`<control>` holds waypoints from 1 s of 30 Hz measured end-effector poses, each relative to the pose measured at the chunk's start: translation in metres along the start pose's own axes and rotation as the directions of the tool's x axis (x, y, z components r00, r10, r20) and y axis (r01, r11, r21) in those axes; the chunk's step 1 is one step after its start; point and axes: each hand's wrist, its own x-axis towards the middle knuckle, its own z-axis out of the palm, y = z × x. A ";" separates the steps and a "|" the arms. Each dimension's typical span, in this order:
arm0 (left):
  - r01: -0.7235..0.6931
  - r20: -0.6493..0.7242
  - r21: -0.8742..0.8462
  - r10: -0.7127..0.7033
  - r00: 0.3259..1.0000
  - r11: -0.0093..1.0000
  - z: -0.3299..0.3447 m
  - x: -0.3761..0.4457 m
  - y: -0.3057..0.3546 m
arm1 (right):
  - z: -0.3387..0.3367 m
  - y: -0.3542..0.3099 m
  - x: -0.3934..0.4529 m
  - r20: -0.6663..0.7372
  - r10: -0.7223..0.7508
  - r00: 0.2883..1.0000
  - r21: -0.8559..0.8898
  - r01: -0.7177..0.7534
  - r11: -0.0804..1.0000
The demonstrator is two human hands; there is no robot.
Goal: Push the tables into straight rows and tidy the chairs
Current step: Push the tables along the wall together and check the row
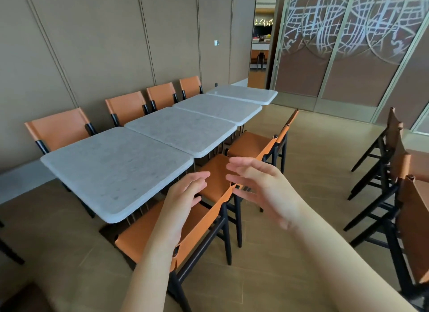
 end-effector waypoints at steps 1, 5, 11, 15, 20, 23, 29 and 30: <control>-0.001 0.018 -0.003 0.001 1.000 1.000 0.013 0.019 0.000 | -0.014 -0.004 0.015 0.001 0.004 1.000 -0.014 -0.004 1.000; 0.006 0.044 -0.010 -0.006 0.999 1.000 0.061 0.086 0.005 | -0.074 -0.020 0.061 -0.039 0.012 0.999 -0.005 -0.012 1.000; 0.012 0.082 0.014 -0.013 0.997 1.000 0.112 0.158 0.012 | -0.143 -0.030 0.112 -0.101 0.029 0.994 0.031 -0.026 0.999; 0.023 0.067 0.039 -0.025 0.997 0.999 0.140 0.197 0.001 | -0.175 -0.028 0.150 -0.077 0.050 0.996 0.049 -0.046 0.998; 0.054 0.037 0.074 -0.057 0.998 0.996 0.180 0.246 -0.010 | -0.217 -0.027 0.209 0.016 0.053 0.998 0.049 -0.054 0.997; 0.076 -0.016 0.072 -0.075 0.997 0.995 0.205 0.280 -0.016 | -0.245 -0.032 0.251 0.082 0.050 0.995 0.036 -0.054 0.998; 0.193 -0.152 0.018 -0.189 0.970 0.981 0.245 0.342 -0.020 | -0.293 -0.045 0.333 0.219 0.093 0.971 -0.015 -0.092 0.996; 0.202 -0.180 0.010 -0.197 0.964 0.979 0.249 0.349 -0.023 | -0.298 -0.044 0.345 0.241 0.101 0.965 -0.030 -0.096 0.995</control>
